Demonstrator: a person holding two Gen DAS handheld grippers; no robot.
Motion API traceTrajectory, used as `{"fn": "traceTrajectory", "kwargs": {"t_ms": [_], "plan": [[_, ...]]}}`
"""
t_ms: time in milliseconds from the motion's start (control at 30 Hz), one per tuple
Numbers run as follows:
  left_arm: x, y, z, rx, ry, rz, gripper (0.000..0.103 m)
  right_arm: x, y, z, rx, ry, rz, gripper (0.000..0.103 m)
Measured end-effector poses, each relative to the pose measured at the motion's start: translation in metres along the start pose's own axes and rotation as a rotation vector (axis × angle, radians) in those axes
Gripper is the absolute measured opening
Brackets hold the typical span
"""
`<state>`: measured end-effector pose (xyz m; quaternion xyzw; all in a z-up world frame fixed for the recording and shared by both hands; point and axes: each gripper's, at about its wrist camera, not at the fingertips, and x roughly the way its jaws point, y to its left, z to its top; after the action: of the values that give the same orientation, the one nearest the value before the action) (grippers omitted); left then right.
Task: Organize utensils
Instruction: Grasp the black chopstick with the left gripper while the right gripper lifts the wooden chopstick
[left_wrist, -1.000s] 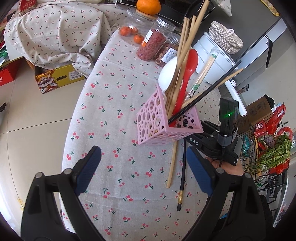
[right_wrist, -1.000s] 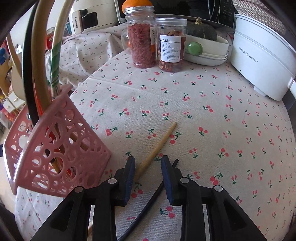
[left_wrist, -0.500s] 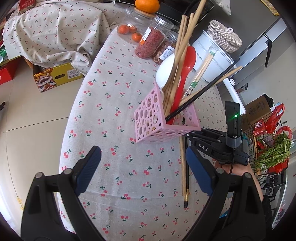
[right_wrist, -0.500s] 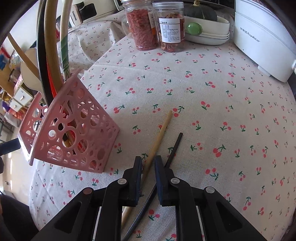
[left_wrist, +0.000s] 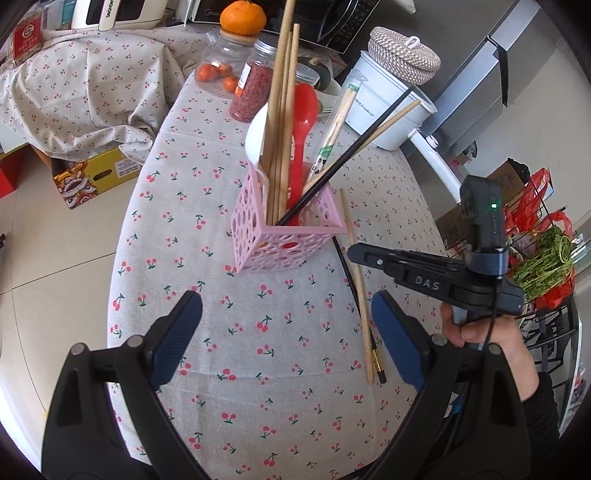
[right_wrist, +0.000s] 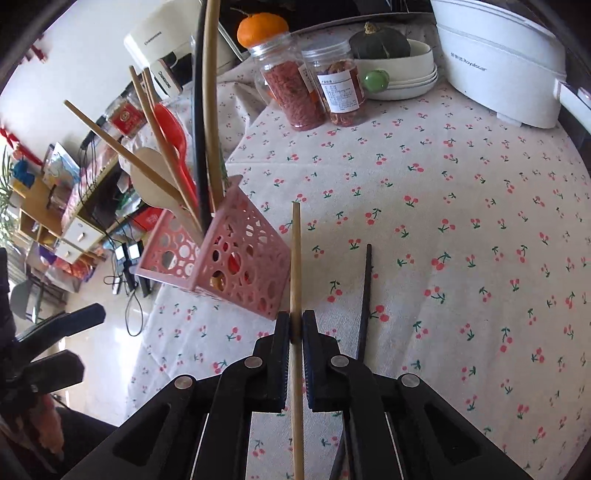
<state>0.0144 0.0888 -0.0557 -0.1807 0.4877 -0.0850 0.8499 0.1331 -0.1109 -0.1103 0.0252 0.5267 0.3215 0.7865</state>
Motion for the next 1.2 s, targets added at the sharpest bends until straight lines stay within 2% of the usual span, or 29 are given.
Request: {"fn": "traceTrajectory", "kwargs": {"t_ms": [233,400,467,567,633,667,733,833,1100,1200], "plan": [[0.011,-0.028,-0.008,0.053,0.009,0.012,0.092,-0.084,-0.011,-0.02,0.036,-0.155,0.037,0.007],[0.025,-0.064,-0.015,0.143,0.026,0.006,0.089,-0.132,-0.017,-0.029,0.023,-0.261,0.004,0.007],[0.035,-0.076,-0.015,0.166,0.038,0.012,0.083,-0.147,-0.019,-0.031,0.017,-0.288,-0.026,0.007],[0.055,-0.088,-0.013,0.167,0.07,0.019,0.068,-0.164,-0.031,-0.033,0.045,-0.283,-0.106,0.007],[0.072,-0.092,-0.011,0.144,0.102,0.019,0.055,-0.171,-0.044,-0.033,0.093,-0.27,-0.117,0.007],[0.08,-0.094,-0.011,0.138,0.114,0.027,0.052,-0.173,-0.05,-0.033,0.11,-0.269,-0.116,0.007],[0.096,-0.098,-0.009,0.141,0.119,0.07,0.042,-0.177,-0.058,-0.032,0.127,-0.273,-0.125,0.007],[0.118,-0.103,-0.004,0.165,0.113,0.13,0.033,-0.181,-0.065,-0.031,0.131,-0.278,-0.14,0.007],[0.159,-0.106,0.01,0.163,0.133,0.161,0.013,-0.182,-0.077,-0.029,0.129,-0.278,-0.136,0.007],[0.17,-0.106,0.009,0.15,0.146,0.177,0.01,-0.181,-0.082,-0.028,0.136,-0.271,-0.132,0.007]]}}
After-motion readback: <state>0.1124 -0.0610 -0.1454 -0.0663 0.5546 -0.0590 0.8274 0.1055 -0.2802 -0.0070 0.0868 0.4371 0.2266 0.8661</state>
